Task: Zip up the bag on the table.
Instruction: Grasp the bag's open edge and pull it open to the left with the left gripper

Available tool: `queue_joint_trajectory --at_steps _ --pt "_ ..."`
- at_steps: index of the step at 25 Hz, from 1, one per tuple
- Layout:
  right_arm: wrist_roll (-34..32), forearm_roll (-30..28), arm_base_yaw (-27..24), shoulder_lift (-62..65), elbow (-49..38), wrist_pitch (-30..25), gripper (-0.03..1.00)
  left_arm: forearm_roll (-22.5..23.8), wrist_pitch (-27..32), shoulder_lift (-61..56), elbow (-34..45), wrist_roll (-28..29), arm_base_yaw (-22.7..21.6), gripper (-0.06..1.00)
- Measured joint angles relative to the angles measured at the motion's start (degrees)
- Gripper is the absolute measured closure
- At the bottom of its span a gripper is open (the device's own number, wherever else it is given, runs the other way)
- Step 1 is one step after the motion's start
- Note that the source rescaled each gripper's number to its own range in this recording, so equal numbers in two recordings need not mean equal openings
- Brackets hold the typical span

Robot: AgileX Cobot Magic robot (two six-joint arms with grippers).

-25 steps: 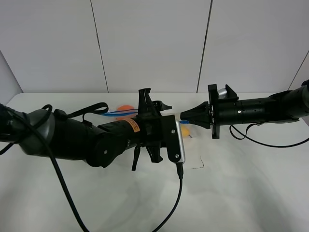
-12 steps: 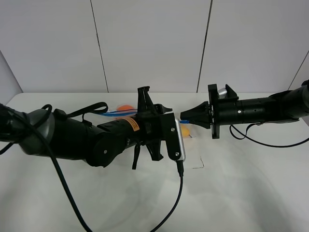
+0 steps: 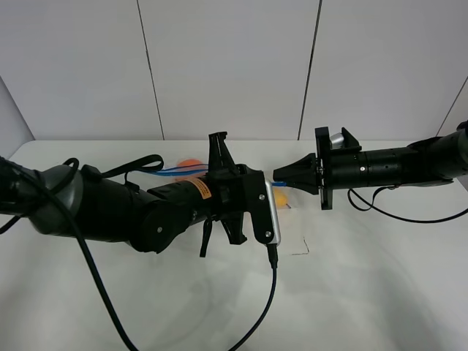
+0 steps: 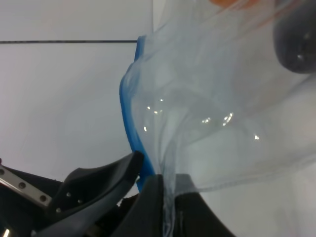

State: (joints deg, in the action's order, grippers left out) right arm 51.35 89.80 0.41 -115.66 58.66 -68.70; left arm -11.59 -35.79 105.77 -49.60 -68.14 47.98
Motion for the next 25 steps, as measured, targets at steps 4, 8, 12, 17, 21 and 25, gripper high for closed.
queue_joint_trajectory --at_steps 4,8,12,17,21,25 --pt "0.0 0.16 0.0 0.0 0.0 0.0 0.96 0.0 0.42 0.0 0.0 0.0 0.0 0.93" --pt "0.0 0.16 0.0 0.0 0.0 0.0 0.96 0.0 0.66 0.0 0.0 0.0 0.0 0.94" --pt "0.0 0.16 0.0 0.0 0.0 0.0 0.96 0.0 0.71 0.0 0.0 0.0 0.0 0.94" --pt "0.0 0.34 0.0 0.0 0.0 0.0 0.96 0.06 0.87 0.0 0.0 -2.74 -0.72 0.94" --pt "0.0 1.12 0.0 0.0 0.0 0.37 0.96 -0.84 0.93 0.0 0.07 -5.0 -2.8 0.94" --pt "0.0 1.26 0.0 0.0 0.0 0.7 0.96 -2.48 -0.13 -0.05 1.57 -7.84 -6.01 0.94"
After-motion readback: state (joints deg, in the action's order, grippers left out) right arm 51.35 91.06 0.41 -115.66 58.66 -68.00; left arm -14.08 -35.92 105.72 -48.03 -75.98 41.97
